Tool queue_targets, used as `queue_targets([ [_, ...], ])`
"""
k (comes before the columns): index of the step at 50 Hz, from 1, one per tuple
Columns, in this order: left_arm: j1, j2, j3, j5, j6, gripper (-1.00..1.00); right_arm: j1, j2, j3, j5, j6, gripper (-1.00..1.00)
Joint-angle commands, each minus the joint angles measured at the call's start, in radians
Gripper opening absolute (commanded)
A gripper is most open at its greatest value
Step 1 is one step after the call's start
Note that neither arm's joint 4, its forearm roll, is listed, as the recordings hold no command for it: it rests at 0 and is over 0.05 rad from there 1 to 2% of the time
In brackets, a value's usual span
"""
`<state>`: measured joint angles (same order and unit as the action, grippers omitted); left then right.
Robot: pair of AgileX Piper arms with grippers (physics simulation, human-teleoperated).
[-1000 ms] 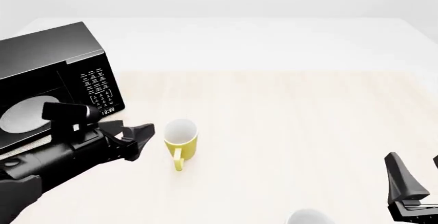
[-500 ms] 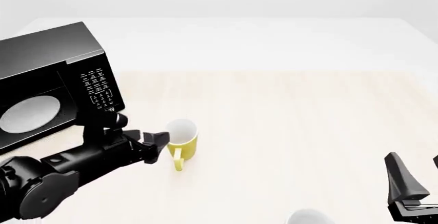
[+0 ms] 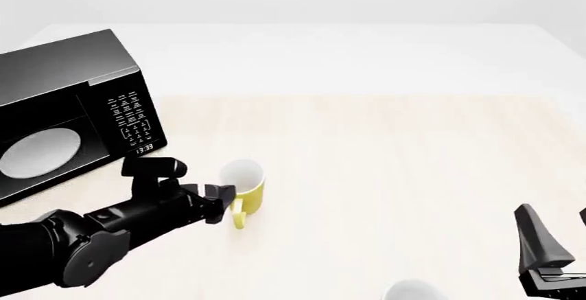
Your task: Put the yellow and white mug in the microwave and close it.
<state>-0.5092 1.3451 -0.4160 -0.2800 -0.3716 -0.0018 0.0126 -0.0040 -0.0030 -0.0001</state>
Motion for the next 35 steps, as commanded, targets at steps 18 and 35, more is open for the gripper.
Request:
queue_targets([
  [18, -0.042, 0.179, -0.013, -0.091, -0.044, 1.0, 0.0, 0.0, 0.0, 0.0, 0.0, 1.0],
  [35, -0.061, 0.24, -0.021, -0.107, -0.042, 1.0, 0.0, 0.0, 0.0, 0.0, 0.0, 1.0],
])
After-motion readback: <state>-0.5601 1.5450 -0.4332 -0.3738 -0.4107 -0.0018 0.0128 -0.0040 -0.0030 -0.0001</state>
